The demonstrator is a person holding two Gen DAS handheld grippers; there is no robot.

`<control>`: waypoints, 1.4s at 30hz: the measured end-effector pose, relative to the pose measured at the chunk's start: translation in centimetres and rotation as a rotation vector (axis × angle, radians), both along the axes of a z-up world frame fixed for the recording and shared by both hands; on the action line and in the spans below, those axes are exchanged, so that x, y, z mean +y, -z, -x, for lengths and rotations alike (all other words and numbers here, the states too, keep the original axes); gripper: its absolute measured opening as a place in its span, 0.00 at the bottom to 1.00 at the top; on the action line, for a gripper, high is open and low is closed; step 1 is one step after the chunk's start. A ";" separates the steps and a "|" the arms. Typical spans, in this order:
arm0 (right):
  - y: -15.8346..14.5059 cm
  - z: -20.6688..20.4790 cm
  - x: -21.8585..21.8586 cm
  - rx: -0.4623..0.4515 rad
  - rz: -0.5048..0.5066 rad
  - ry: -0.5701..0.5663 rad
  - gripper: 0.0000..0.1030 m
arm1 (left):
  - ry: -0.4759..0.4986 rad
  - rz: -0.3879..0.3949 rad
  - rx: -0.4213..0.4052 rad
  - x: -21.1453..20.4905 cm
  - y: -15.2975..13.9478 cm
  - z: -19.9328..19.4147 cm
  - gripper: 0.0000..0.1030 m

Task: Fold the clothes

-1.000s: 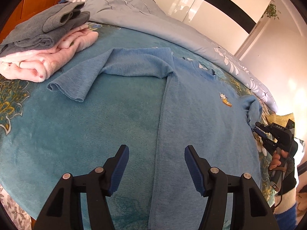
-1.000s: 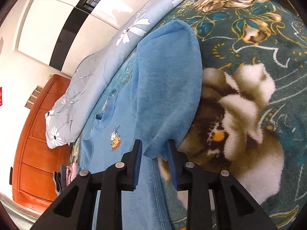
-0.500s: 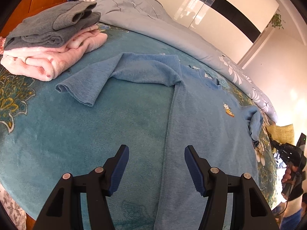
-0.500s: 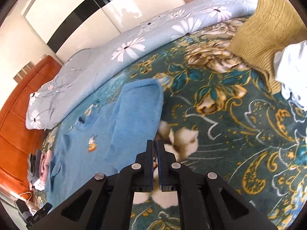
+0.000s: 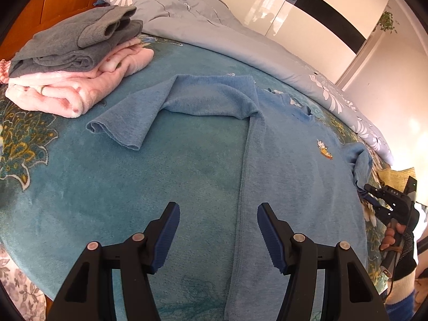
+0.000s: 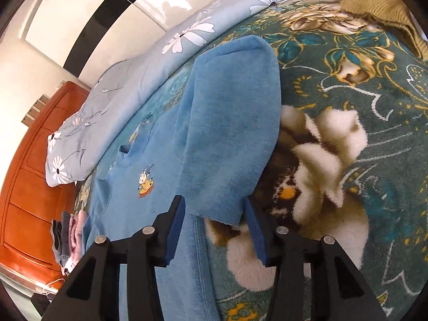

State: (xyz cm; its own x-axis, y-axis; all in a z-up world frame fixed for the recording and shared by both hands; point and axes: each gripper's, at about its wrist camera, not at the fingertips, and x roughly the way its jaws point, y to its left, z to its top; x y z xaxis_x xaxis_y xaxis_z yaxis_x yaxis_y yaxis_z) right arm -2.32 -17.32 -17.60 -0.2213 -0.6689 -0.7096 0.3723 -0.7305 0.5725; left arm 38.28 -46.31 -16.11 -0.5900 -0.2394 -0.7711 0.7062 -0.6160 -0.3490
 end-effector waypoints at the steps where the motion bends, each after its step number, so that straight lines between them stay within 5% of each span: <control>1: -0.1 0.2 0.2 0.007 -0.013 -0.012 0.04 | 0.002 -0.002 -0.002 0.0 0.1 0.0 0.62; 6: -1.7 1.9 3.4 0.105 -0.138 -0.014 0.04 | 0.000 -0.003 -0.009 -0.2 0.3 0.1 0.62; 14: -7.5 8.1 11.0 0.342 -0.400 0.204 0.04 | -0.013 -0.012 -0.015 -0.7 0.7 0.0 0.62; 22: -7.7 12.9 12.1 0.378 -0.523 0.270 0.04 | -0.029 -0.001 -0.039 -0.9 0.7 -0.1 0.62; 25: -7.9 13.0 11.9 0.331 -0.456 0.241 0.04 | -0.035 0.004 -0.033 -1.1 0.5 -0.2 0.63; 36: -19.6 5.1 0.9 0.473 -0.388 -0.129 0.04 | -0.022 -0.029 0.043 -1.8 0.5 -0.1 0.63; 42: -20.1 -0.6 -10.6 0.531 -0.372 -0.329 0.04 | -0.011 -0.037 0.099 -2.5 -0.4 -0.5 0.63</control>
State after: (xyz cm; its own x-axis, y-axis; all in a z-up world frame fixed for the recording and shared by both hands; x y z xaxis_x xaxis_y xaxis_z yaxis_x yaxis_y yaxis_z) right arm -1.73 -27.92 2.49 -0.4278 -0.4953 -0.7561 0.7650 -0.6440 -0.0109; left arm 38.75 -48.80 -15.75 -0.6611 -0.2190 -0.7176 0.6740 -0.5936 -0.4398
